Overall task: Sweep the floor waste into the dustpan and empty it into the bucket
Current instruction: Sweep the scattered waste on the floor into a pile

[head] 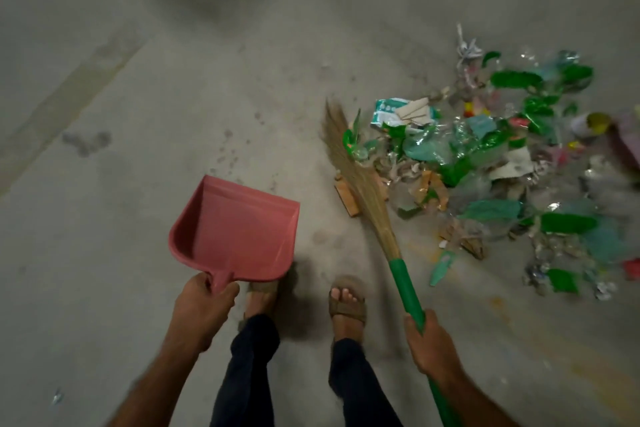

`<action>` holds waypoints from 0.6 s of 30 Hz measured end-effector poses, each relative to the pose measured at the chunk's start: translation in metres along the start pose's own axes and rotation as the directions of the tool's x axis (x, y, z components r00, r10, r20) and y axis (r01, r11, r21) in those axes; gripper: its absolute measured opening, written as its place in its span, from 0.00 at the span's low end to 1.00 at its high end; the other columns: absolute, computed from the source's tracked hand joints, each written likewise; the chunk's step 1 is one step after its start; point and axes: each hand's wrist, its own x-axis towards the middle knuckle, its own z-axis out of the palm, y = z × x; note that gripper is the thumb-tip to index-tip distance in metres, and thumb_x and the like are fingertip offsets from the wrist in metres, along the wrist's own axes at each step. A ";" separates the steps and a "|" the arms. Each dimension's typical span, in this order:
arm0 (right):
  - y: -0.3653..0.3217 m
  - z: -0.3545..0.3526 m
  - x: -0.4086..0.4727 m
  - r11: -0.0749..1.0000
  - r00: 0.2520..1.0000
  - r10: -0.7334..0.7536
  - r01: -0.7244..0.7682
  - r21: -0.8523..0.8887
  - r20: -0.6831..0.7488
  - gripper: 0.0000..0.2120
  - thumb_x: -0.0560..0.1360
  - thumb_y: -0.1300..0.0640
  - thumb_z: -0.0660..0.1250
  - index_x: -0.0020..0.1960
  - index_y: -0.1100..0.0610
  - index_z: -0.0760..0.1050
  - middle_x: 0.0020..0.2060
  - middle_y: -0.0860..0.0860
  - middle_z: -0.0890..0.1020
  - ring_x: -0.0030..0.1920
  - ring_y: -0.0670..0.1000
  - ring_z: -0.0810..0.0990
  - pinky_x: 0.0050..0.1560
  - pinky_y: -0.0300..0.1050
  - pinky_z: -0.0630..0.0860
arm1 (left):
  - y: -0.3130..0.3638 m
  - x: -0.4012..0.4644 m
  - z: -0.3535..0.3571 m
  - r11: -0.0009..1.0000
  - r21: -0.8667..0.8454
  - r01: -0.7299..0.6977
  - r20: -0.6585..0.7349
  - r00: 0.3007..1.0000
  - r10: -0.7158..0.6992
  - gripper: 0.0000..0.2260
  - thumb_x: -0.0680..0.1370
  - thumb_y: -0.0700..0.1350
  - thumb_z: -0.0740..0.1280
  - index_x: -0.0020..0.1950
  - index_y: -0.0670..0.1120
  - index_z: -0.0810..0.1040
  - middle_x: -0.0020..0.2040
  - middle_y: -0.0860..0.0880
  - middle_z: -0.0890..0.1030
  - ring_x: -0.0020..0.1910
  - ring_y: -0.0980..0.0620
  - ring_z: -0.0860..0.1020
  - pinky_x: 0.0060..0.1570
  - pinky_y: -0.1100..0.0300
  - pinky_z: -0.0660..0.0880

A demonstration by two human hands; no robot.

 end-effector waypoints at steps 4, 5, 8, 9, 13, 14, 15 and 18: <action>0.016 -0.015 -0.013 0.985 0.989 0.122 -0.111 0.132 -0.081 0.15 0.80 0.42 0.61 0.51 0.54 0.70 0.39 0.59 0.82 0.38 0.61 0.83 0.42 0.59 0.83 | 0.043 0.014 -0.007 0.979 0.158 -0.131 0.101 0.988 0.116 0.04 0.72 0.43 0.69 0.43 0.43 0.78 0.36 0.41 0.83 0.33 0.42 0.81 0.36 0.44 0.81; 0.014 -0.022 -0.017 0.981 0.983 0.133 -0.113 0.157 -0.124 0.15 0.80 0.42 0.61 0.51 0.55 0.70 0.39 0.59 0.82 0.38 0.61 0.83 0.42 0.58 0.82 | 0.055 0.018 -0.009 0.969 0.185 -0.162 0.126 0.982 0.140 0.04 0.72 0.44 0.70 0.43 0.45 0.78 0.36 0.43 0.83 0.34 0.41 0.82 0.37 0.45 0.81; 0.007 -0.041 -0.034 0.985 0.964 0.125 -0.091 0.147 -0.234 0.14 0.80 0.42 0.60 0.52 0.53 0.70 0.39 0.58 0.81 0.41 0.61 0.82 0.44 0.55 0.80 | 0.091 0.033 -0.015 0.935 0.246 -0.254 0.187 0.959 0.211 0.08 0.69 0.50 0.70 0.42 0.47 0.78 0.36 0.46 0.83 0.36 0.42 0.82 0.41 0.46 0.82; 0.007 -0.046 -0.041 0.986 0.959 0.113 -0.077 0.145 -0.260 0.12 0.80 0.42 0.60 0.52 0.51 0.70 0.39 0.57 0.81 0.40 0.61 0.82 0.43 0.54 0.80 | 0.104 0.037 -0.016 0.924 0.258 -0.282 0.208 0.950 0.232 0.10 0.67 0.52 0.69 0.42 0.47 0.78 0.36 0.46 0.83 0.36 0.42 0.82 0.40 0.46 0.81; 0.017 -0.052 -0.073 0.994 0.958 0.082 -0.061 0.086 -0.274 0.12 0.80 0.40 0.59 0.51 0.48 0.67 0.31 0.51 0.80 0.31 0.54 0.80 0.35 0.51 0.80 | 0.148 0.044 -0.020 0.899 0.240 -0.366 0.234 0.921 0.312 0.10 0.66 0.51 0.68 0.42 0.46 0.78 0.35 0.44 0.83 0.34 0.42 0.81 0.37 0.45 0.81; 0.022 -0.051 -0.081 0.995 0.961 0.079 -0.060 0.081 -0.265 0.12 0.80 0.40 0.59 0.51 0.48 0.67 0.30 0.50 0.79 0.29 0.52 0.80 0.34 0.50 0.80 | 0.156 0.044 -0.021 0.891 0.239 -0.387 0.238 0.913 0.332 0.10 0.67 0.50 0.69 0.42 0.46 0.78 0.35 0.44 0.83 0.33 0.42 0.81 0.37 0.46 0.81; 0.024 -0.050 -0.091 0.995 0.963 0.078 -0.058 0.087 -0.256 0.12 0.80 0.40 0.59 0.51 0.48 0.67 0.29 0.50 0.79 0.28 0.51 0.79 0.32 0.50 0.79 | 0.163 0.044 -0.023 0.883 0.240 -0.403 0.244 0.906 0.347 0.09 0.68 0.49 0.69 0.43 0.45 0.78 0.35 0.43 0.83 0.32 0.43 0.81 0.37 0.47 0.81; 0.029 -0.038 -0.119 0.987 0.968 0.076 -0.040 0.155 -0.239 0.10 0.80 0.43 0.63 0.48 0.50 0.69 0.26 0.52 0.78 0.26 0.50 0.78 0.31 0.50 0.77 | 0.172 0.051 -0.028 0.866 0.253 -0.431 0.244 0.895 0.374 0.05 0.72 0.44 0.71 0.44 0.44 0.79 0.35 0.43 0.84 0.31 0.44 0.80 0.36 0.49 0.80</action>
